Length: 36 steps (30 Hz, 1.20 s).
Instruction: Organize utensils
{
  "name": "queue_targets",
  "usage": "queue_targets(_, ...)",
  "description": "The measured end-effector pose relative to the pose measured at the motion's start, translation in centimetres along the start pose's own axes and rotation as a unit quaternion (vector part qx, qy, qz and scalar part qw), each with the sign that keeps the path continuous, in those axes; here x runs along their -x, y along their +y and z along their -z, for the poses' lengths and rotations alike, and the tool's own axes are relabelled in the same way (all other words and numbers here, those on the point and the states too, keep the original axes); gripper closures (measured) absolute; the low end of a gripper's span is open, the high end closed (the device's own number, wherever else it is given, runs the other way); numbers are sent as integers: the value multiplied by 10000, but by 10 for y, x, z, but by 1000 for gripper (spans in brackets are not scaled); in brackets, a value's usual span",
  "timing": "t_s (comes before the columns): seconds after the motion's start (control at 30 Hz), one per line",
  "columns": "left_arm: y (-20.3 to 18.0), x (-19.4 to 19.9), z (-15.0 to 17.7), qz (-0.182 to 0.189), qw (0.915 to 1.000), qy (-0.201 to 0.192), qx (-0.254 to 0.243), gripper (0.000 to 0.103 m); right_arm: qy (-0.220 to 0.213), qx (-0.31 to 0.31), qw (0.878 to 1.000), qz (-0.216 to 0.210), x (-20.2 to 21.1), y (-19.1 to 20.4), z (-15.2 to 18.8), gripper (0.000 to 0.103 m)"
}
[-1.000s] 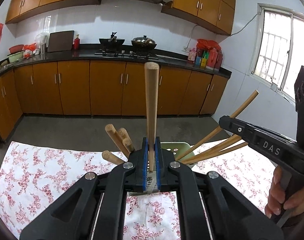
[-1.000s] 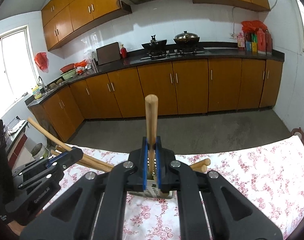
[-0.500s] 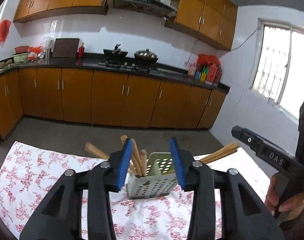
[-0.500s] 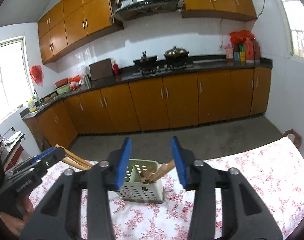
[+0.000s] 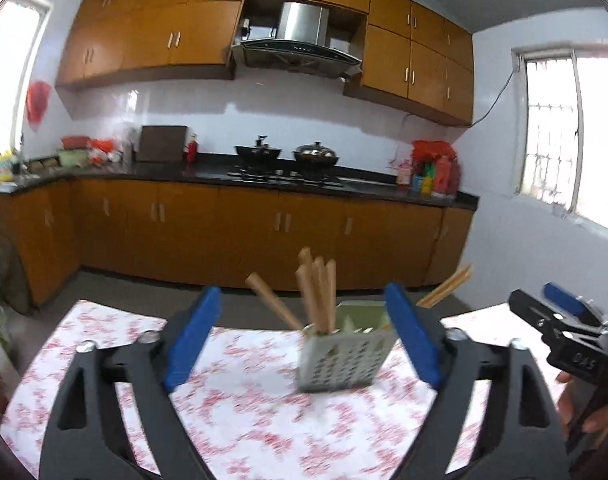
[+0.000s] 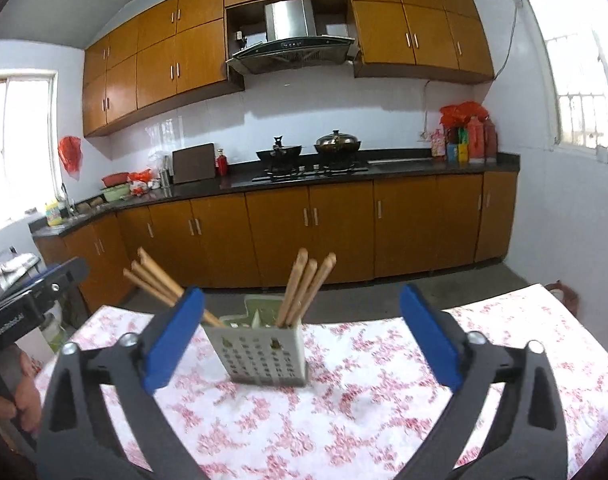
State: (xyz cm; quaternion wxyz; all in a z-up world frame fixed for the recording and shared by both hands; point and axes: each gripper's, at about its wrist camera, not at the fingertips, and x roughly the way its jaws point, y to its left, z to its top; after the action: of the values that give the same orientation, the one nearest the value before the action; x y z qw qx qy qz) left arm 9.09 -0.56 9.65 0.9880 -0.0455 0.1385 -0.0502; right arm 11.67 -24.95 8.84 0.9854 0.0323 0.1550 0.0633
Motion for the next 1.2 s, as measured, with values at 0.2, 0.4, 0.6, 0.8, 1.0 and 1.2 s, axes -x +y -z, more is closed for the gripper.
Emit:
queue_targets(0.2, 0, 6, 37, -384, 9990, 85, -225, 4, -68, 376, 9989, 279, 10, 19, 41, 4)
queue_targets(0.4, 1, 21, 60, -533, 9978, -30, -394, 2, -144, 565, 9977, 332, 21, 31, 72, 4)
queue_targets(0.6, 6, 31, 81, -553, 9981, 10, -260, 2, -79, 440, 9987, 225, 27, 32, 88, 4)
queue_targets(0.8, 6, 37, 98, -592, 9977, 39, -322, 2, 1, 329, 9991, 251, 29, 27, 104, 4)
queue_targets(1.0, 9, 40, 110, -611, 9977, 174, -253, 2, 161, 257, 9991, 283, 26, 21, 116, 4)
queue_targets(1.2, 12, 38, 115, -656, 9972, 302, -205, 2, 171, 287, 9990, 307, 27, 21, 120, 4)
